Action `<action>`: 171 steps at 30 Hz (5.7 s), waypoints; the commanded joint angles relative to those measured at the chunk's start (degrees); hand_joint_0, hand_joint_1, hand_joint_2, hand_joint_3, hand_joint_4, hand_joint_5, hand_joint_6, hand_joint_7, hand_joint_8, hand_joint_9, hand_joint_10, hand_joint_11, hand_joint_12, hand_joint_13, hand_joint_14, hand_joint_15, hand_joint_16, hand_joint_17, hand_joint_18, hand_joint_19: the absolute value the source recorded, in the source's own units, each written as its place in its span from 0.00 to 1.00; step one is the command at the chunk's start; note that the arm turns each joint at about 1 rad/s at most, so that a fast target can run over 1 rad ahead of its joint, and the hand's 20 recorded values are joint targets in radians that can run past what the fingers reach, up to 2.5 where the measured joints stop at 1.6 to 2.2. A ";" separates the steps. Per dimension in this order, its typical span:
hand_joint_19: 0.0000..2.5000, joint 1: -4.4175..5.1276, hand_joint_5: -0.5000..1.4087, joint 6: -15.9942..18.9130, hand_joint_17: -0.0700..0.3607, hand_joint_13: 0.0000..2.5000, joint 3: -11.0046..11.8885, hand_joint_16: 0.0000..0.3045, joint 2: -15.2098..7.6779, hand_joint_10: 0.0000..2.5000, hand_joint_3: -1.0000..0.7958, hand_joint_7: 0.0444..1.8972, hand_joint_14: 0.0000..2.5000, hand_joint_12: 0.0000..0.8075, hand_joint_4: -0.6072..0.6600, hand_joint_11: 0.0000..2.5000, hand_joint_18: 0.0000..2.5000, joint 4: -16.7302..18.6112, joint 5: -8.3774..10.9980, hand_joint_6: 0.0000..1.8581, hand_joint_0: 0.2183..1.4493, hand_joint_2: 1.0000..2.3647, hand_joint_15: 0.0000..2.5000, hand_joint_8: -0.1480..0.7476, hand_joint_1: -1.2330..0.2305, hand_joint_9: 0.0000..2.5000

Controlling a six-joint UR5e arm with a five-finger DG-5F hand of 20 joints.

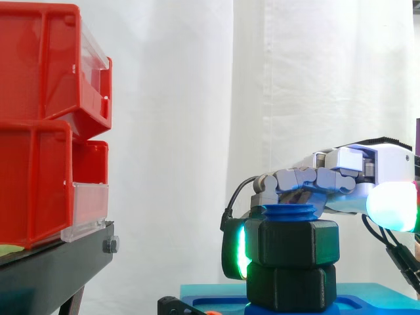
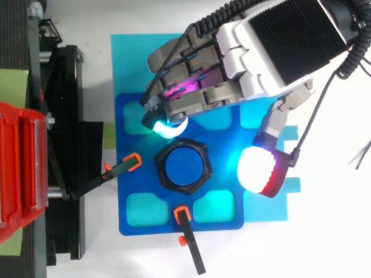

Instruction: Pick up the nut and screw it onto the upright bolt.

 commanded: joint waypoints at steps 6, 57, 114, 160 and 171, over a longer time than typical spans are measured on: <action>0.04 -0.02 0.27 0.00 0.31 0.33 0.00 0.09 0.00 0.00 0.28 0.71 0.00 0.30 0.65 0.02 0.27 0.00 -0.03 0.27 0.21 0.00 0.00 0.50 0.74 0.44; 0.05 -5.38 0.19 -18.11 0.37 0.25 10.72 0.13 5.10 0.00 0.28 0.36 0.00 0.38 0.66 0.00 0.20 -27.16 -7.33 0.27 0.16 0.00 0.00 0.48 0.78 0.34; 0.00 0.42 0.14 19.51 0.38 0.11 -24.09 0.14 31.11 0.00 0.28 0.36 0.00 0.42 0.56 0.00 0.06 -22.15 29.58 0.27 0.21 0.00 0.00 0.42 0.62 0.15; 0.00 0.95 0.13 28.83 0.41 0.00 -24.09 0.15 31.11 0.00 0.28 0.34 0.00 0.43 0.47 0.00 0.00 -24.17 35.21 0.27 0.20 0.00 0.00 0.36 0.66 0.00; 0.00 0.95 0.13 28.83 0.40 0.00 -24.09 0.15 31.11 0.00 0.28 0.35 0.00 0.43 0.47 0.00 0.00 -24.26 35.21 0.27 0.20 0.00 0.00 0.35 0.65 0.00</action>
